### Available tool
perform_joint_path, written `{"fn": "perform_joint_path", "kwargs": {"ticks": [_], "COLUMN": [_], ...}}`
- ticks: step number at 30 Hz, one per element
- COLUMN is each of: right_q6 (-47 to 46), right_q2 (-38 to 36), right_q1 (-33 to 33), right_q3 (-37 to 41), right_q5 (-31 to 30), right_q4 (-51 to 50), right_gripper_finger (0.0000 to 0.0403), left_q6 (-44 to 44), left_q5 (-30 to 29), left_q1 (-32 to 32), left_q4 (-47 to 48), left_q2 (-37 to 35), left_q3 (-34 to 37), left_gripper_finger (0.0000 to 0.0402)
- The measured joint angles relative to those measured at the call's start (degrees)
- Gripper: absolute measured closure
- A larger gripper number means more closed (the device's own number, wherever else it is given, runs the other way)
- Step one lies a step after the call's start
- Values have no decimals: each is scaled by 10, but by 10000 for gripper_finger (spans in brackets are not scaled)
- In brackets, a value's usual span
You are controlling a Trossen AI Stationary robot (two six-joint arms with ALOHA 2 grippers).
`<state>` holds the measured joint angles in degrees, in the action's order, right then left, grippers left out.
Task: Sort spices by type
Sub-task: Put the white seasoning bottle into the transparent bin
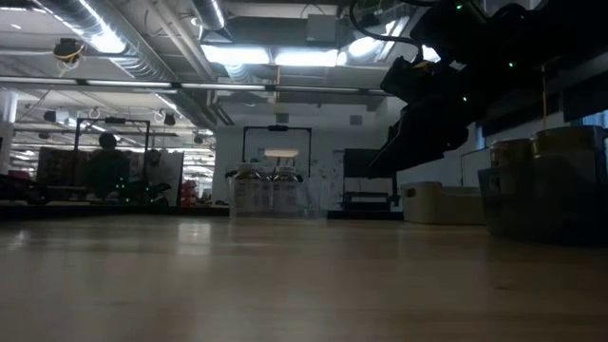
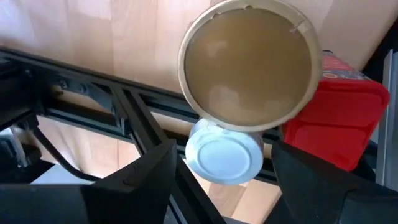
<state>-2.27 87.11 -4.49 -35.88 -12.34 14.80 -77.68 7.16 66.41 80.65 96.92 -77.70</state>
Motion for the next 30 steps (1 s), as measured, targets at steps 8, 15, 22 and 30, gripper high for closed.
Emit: {"fn": "perform_joint_path", "kwargs": {"ticks": [8, 15, 22, 30], "right_q6": [0, 0, 0, 0], "right_q2": [0, 0, 0, 0], "right_q1": [0, 0, 0, 0], "right_q3": [0, 0, 0, 0], "right_q5": [0, 0, 0, 0], "right_q4": [0, 0, 0, 1], "right_gripper_finger": [4, 4, 4, 4], "left_q6": [1, -1, 9, -3], "left_q5": [6, 7, 7, 25], "left_q1": [11, 20, 18, 17], "left_q4": [-8, -22, -53, -53], "left_q2": [0, 0, 0, -1], "left_q3": [18, 39, 79, 81], "left_gripper_finger": [155, 155, 155, 208]}}
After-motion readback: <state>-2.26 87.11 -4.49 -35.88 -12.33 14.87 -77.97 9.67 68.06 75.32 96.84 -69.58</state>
